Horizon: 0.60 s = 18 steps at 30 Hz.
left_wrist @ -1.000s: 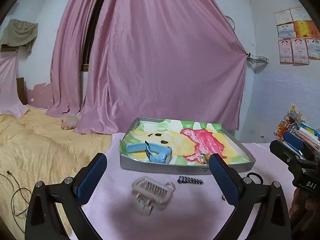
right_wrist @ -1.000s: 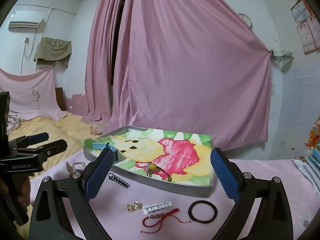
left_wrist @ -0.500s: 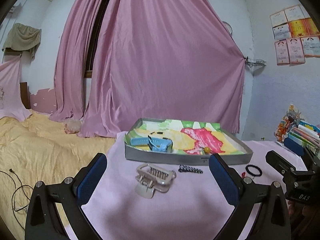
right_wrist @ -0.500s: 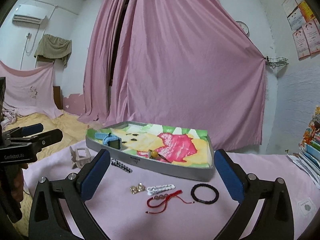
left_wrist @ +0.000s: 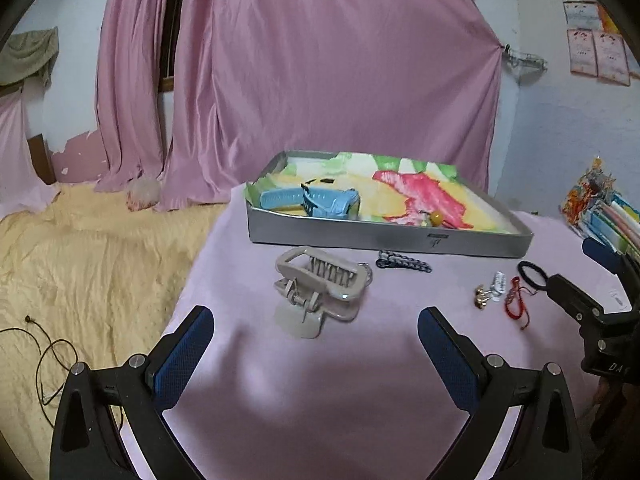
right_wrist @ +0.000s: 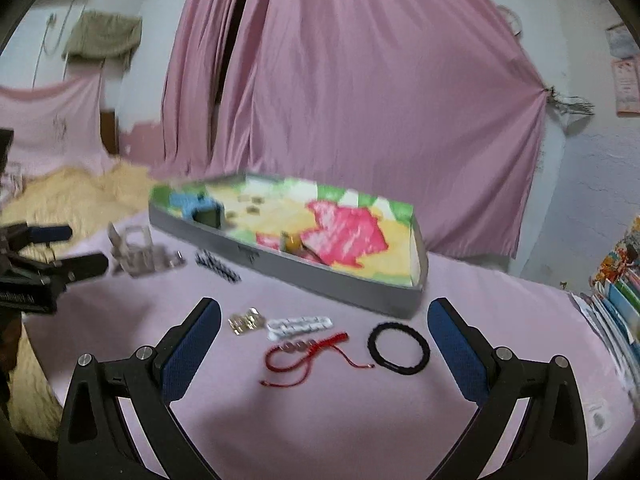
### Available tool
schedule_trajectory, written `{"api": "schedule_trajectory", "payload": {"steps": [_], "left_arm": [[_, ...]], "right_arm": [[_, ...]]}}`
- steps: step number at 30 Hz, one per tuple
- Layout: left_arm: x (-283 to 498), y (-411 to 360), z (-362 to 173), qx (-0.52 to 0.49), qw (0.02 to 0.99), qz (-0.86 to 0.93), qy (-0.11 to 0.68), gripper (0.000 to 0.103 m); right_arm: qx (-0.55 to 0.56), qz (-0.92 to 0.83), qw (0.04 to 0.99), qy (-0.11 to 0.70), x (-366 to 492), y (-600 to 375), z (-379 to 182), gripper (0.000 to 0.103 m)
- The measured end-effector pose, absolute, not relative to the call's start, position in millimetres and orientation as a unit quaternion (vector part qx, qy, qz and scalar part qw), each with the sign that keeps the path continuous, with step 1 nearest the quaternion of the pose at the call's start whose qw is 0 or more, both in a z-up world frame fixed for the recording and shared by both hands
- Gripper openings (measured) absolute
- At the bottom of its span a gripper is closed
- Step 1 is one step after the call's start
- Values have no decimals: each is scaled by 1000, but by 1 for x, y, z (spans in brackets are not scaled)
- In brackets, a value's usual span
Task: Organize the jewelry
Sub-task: 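Move the left tool to the beige hair claw clip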
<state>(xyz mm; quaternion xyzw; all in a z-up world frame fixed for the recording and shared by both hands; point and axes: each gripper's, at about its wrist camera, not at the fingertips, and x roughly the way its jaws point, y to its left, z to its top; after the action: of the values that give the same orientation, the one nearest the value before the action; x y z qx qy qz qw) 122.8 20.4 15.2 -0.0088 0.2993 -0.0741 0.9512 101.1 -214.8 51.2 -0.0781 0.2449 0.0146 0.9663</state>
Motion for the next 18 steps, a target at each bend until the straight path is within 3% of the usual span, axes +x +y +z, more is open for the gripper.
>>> {"api": "schedule_trajectory", "payload": {"steps": [7,18], "left_arm": [[142,17,15,11,944,-76,322,102],[177,10,8,29,914,-90,393,102]], "right_arm": [[-23,75,933,352,131,-230,40,102],[-23,126,900,416,151,-228,24,101]]}}
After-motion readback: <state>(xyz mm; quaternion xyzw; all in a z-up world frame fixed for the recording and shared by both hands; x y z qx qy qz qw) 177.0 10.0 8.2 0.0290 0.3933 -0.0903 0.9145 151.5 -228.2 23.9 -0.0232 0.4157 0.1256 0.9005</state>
